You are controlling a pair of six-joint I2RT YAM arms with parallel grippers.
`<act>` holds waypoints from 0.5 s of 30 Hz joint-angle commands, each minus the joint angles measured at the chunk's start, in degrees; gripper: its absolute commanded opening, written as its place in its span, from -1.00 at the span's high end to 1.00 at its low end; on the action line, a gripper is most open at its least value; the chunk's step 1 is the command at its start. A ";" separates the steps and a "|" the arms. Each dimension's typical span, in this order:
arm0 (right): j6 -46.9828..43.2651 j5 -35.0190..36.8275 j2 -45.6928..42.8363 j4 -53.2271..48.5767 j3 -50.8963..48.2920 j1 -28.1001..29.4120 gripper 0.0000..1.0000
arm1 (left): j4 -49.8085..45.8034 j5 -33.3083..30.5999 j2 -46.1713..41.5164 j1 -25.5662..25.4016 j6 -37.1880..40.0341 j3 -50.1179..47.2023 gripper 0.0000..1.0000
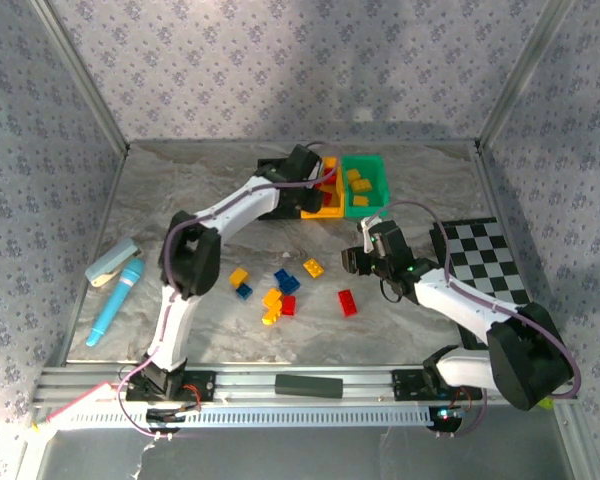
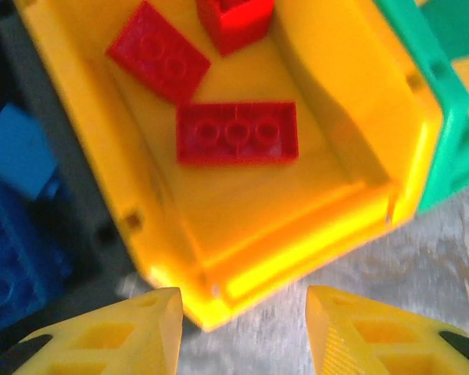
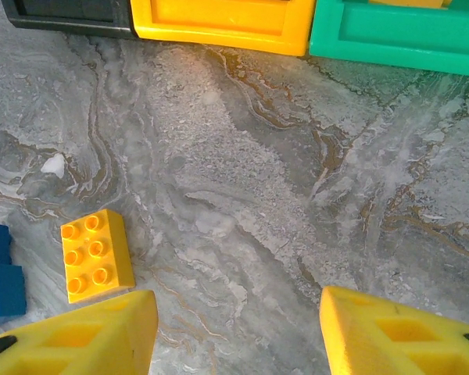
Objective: Sort the legos into containers by color
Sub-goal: Place the lego in the container.
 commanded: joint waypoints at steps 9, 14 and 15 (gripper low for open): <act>0.42 -0.11 2.89 1.70 0.94 0.81 -0.18 | 23.64 -3.17 -25.34 0.71 -1.99 -34.81 0.15; 0.01 0.62 3.82 1.24 1.35 0.70 -0.18 | 23.83 -3.18 -29.32 2.39 -1.95 -41.58 0.18; -0.17 0.64 3.88 1.15 1.38 0.67 -0.18 | 24.10 -3.35 -29.96 2.52 -1.80 -42.80 0.19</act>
